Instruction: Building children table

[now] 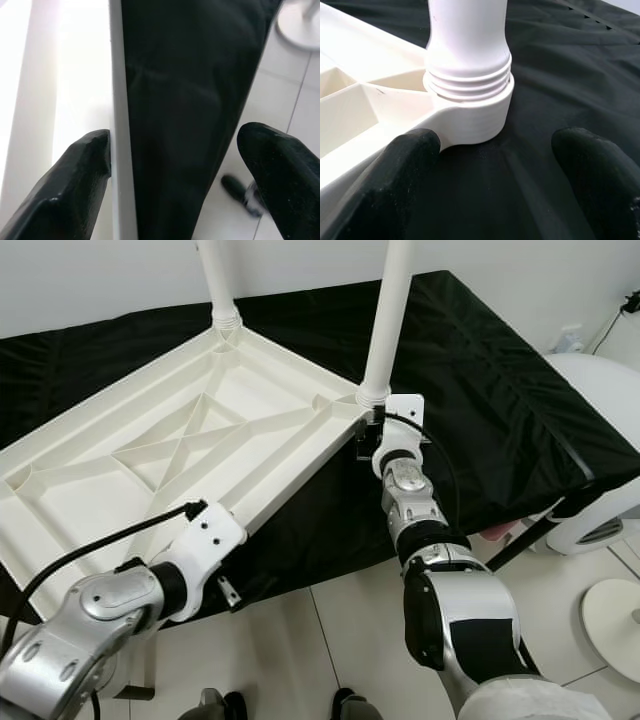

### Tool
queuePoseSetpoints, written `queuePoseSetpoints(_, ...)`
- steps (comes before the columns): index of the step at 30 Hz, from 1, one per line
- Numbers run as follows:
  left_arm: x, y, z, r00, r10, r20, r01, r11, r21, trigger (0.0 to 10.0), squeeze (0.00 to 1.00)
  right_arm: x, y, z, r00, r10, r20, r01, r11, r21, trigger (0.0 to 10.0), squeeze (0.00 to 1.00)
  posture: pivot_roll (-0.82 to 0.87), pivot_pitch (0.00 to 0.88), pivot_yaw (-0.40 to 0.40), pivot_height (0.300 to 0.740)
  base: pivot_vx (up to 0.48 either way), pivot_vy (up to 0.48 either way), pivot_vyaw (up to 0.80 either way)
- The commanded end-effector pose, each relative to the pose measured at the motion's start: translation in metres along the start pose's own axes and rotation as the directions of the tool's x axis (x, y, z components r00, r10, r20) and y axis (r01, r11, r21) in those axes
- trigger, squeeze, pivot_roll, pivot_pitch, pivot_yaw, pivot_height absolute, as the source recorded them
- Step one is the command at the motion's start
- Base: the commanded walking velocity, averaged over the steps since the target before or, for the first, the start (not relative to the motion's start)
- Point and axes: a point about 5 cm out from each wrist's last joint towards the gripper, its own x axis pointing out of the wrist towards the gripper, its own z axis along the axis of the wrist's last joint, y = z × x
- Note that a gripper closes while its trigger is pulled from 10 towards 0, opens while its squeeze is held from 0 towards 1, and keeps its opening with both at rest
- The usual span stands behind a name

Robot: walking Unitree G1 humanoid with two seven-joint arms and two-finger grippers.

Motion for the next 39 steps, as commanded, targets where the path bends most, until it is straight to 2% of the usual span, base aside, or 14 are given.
queuePoseSetpoints(1, 0.004, -0.008, 0.02, 0.993, -0.019, 0.114, 0.017, 1.0, 0.017, 10.0, 0.0, 0.0, 0.015, 0.009, 0.995, 0.069, 0.069, -0.07, 0.998, 0.009, 10.0, 0.0, 0.07, 0.213, 0.034, 0.74, 0.0, 0.0, 0.0)
queuePoseSetpoints(6, 0.001, 0.0, 0.027, 0.986, 0.022, 0.163, -0.02, 1.0, -0.012, 10.0, 0.0, -0.004, 0.021, 0.006, 0.992, 0.081, 0.1, -0.085, 0.996, 0.03, 10.0, 0.0, 0.08, 0.213, 0.028, 0.74, 0.0, 0.0, 0.0)
queuePoseSetpoints(10, -0.001, 0.005, 0.025, 0.989, 0.02, 0.149, -0.023, 1.0, 0.017, 10.0, 0.0, -0.01, 0.03, 0.002, 0.984, 0.111, 0.136, -0.118, 0.992, 0.039, 10.0, 0.0, 0.08, 0.21, 0.024, 0.74, 0.0, 0.0, 0.0)
queuePoseSetpoints(15, -0.002, 0.015, 0.02, 0.991, 0.073, 0.11, -0.075, 0.997, 0.017, 10.0, 0.0, -0.03, 0.044, -0.001, 0.947, 0.192, 0.259, -0.217, 0.973, 0.073, 10.0, 0.0, 0.07, 0.208, 0.019, 0.74, 0.0, 0.0, 0.0)
queuePoseSetpoints(16, 0.0, 0.019, 0.016, 0.99, 0.115, 0.083, -0.116, 0.993, 0.002, 10.0, 0.0, -0.055, 0.047, -0.004, 0.913, 0.224, 0.34, -0.269, 0.959, 0.092, 10.0, 0.0, 0.05, 0.2, 0.015, 0.74, 0.0, 0.0, 0.0)
queuePoseSetpoints(19, 0.0, 0.019, 0.016, 0.99, 0.115, 0.083, -0.116, 0.993, 0.002, 10.0, 0.0, -0.055, 0.047, -0.004, 0.913, 0.224, 0.34, -0.269, 0.959, 0.092, 10.0, 0.0, 0.05, 0.2, 0.015, 0.74, 0.0, 0.0, 0.0)
queuePoseSetpoints(21, 0.001, 0.02, 0.015, 0.989, 0.128, 0.075, -0.128, 0.992, -0.004, 10.0, 0.0, -0.063, 0.046, -0.005, 0.906, 0.228, 0.358, -0.279, 0.955, 0.097, 10.0, 0.0, 0.05, 0.2, 0.015, 0.74, 0.0, 0.0, 0.0)
queuePoseSetpoints(22, 0.004, 0.023, 0.01, 0.988, 0.151, 0.036, -0.151, 0.988, -0.013, 10.0, 0.0, -0.076, 0.044, -0.006, 0.898, 0.231, 0.375, -0.281, 0.956, 0.085, 10.0, 0.0, 0.03, 0.187, 0.015, 0.74, 0.0, 0.0, 0.0)
queuePoseSetpoints(25, 0.004, 0.023, 0.01, 0.988, 0.151, 0.036, -0.151, 0.988, -0.013, 10.0, 0.0, -0.076, 0.044, -0.006, 0.898, 0.231, 0.375, -0.281, 0.956, 0.085, 10.0, 0.0, 0.03, 0.187, 0.015, 0.74, 0.0, 0.0, 0.0)
queuePoseSetpoints(26, 0.009, 0.025, 0.005, 0.985, 0.175, 0.0, -0.175, 0.984, -0.016, 10.0, 0.0, -0.087, 0.04, -0.006, 0.893, 0.226, 0.39, -0.276, 0.958, 0.077, 10.0, 0.0, 0.01, 0.177, 0.018, 0.74, 0.0, 0.0, 0.0)
queuePoseSetpoints(27, 0.009, 0.025, 0.005, 0.985, 0.175, 0.0, -0.175, 0.984, -0.016, 10.0, 0.0, -0.087, 0.04, -0.006, 0.893, 0.226, 0.39, -0.276, 0.958, 0.077, 10.0, 0.0, 0.01, 0.177, 0.018, 0.74, 0.0, 0.0, 0.0)
queuePoseSetpoints(29, 0.019, 0.03, -0.004, 0.976, 0.202, -0.082, -0.203, 0.979, -0.009, 10.0, 0.0, -0.1, 0.026, 0.001, 0.887, 0.192, 0.421, -0.233, 0.972, 0.046, 10.0, 0.0, -0.02, 0.159, 0.026, 0.74, 0.0, 0.0, 0.0)
queuePoseSetpoints(36, 0.028, 0.039, -0.013, 0.948, 0.261, -0.184, -0.262, 0.965, 0.02, 10.0, 0.0, -0.104, 0.012, 0.015, 0.876, 0.148, 0.459, -0.184, 0.982, 0.034, 10.0, 0.0, -0.04, 0.142, 0.031, 0.74, 0.0, 0.0, 0.0)
queuePoseSetpoints(39, 0.03, 0.04, -0.013, 0.943, 0.278, -0.183, -0.278, 0.96, 0.026, 10.0, 0.0, -0.107, 0.011, 0.017, 0.875, 0.151, 0.459, -0.186, 0.982, 0.031, 10.0, 0.0, -0.04, 0.138, 0.027, 0.74, 0.0, 0.0, 0.0)
